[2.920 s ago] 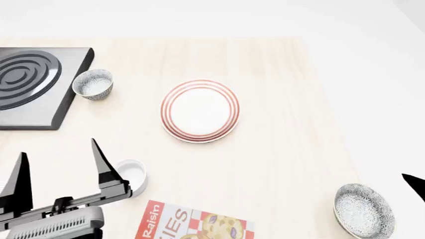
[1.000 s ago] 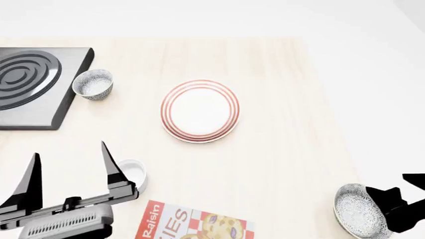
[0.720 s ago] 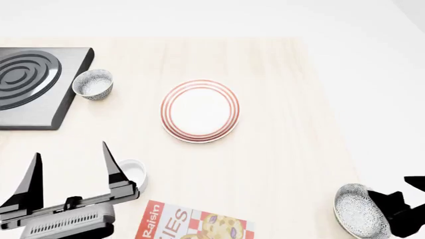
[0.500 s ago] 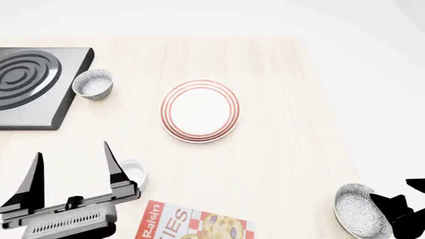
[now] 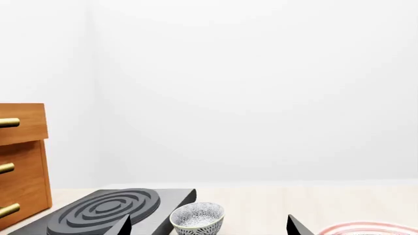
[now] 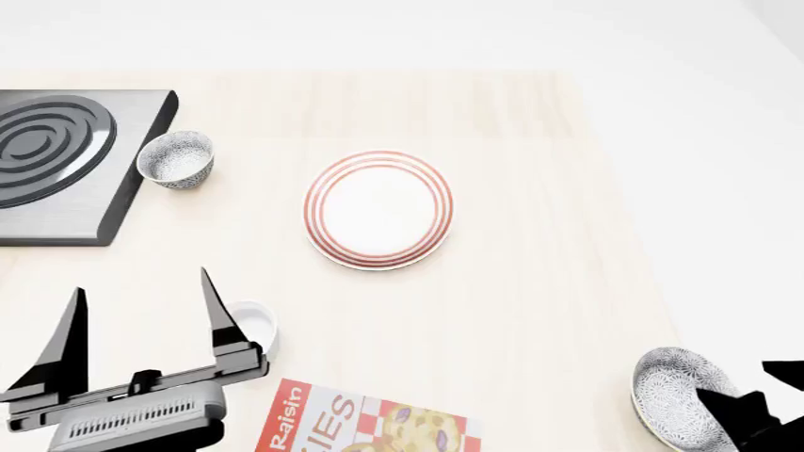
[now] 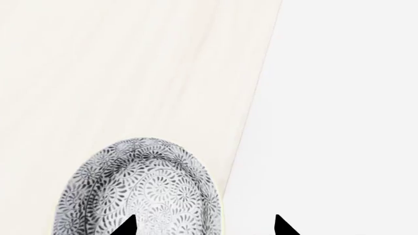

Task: Pick the akita bowl next to the cookies box and place it on the plate.

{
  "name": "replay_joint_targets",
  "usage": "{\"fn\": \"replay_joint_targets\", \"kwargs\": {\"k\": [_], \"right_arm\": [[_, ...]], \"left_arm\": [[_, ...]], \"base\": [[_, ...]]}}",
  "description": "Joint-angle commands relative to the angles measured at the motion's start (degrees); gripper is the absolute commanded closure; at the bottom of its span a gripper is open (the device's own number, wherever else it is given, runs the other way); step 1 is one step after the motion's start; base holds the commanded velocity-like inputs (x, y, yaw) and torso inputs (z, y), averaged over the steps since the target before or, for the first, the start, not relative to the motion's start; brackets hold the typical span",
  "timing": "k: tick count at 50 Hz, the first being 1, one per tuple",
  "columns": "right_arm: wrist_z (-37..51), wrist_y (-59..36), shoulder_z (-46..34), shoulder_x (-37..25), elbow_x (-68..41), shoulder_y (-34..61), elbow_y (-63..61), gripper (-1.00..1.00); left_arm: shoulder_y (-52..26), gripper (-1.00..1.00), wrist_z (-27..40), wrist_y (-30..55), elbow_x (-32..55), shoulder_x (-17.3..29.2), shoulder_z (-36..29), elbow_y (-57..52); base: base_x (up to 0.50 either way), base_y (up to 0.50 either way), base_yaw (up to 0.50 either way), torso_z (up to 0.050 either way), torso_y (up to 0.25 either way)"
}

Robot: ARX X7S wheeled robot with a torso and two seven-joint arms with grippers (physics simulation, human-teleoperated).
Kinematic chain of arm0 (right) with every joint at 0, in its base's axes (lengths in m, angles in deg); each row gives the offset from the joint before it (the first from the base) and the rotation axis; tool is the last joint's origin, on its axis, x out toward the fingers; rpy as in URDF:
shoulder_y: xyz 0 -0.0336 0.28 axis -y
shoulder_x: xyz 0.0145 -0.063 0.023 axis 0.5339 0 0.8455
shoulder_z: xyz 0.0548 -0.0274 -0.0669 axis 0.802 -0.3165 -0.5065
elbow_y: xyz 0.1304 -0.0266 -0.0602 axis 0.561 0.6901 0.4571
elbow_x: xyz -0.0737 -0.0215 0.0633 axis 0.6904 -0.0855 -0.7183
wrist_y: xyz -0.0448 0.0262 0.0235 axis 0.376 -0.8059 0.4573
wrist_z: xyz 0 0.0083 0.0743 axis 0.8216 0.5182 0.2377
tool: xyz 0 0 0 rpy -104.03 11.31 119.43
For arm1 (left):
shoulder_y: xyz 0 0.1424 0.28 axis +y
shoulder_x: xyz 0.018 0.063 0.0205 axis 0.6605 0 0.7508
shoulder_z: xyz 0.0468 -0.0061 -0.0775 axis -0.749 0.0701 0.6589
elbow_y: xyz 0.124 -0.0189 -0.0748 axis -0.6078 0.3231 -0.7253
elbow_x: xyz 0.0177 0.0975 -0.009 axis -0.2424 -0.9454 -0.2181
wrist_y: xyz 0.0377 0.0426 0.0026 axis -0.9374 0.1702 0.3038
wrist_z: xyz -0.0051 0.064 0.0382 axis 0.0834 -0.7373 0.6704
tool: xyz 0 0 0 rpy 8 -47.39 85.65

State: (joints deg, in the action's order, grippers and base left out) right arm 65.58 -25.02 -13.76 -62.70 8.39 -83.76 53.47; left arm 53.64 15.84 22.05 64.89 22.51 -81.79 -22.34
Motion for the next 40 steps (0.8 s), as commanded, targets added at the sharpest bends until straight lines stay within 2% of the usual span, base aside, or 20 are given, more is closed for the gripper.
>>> {"fn": "replay_joint_targets", "kwargs": {"k": [1,16,27,40], "right_arm": [[-2.41,-1.21,2.5,3.32,3.04,-0.42,-0.08,-1.0],[-2.56,1.67,-2.56,3.11,3.71,0.97,0.87,-1.0],[-3.86,-0.43,2.31,5.07,6.3,-0.27,0.01,-1.0],[-3.73,0.37,-0.2,5.39,7.09,0.37,0.4,-1.0]], "left_arm": [[-0.07,-1.0,-0.81,-0.41,-1.07,-0.91,1.03,0.59],[-0.08,-1.0,-0.6,-0.06,-1.1,-0.76,0.59,0.34],[-0.03,-1.0,-0.44,0.89,-1.13,-0.57,0.43,-0.55],[-0.19,-1.0,-0.24,0.77,-1.06,-0.4,0.16,-0.13]], "base": [[0.0,0.0,0.0,0.0,0.0],[0.0,0.0,0.0,0.0,0.0],[0.0,0.0,0.0,0.0,0.0],[0.0,0.0,0.0,0.0,0.0]]}}
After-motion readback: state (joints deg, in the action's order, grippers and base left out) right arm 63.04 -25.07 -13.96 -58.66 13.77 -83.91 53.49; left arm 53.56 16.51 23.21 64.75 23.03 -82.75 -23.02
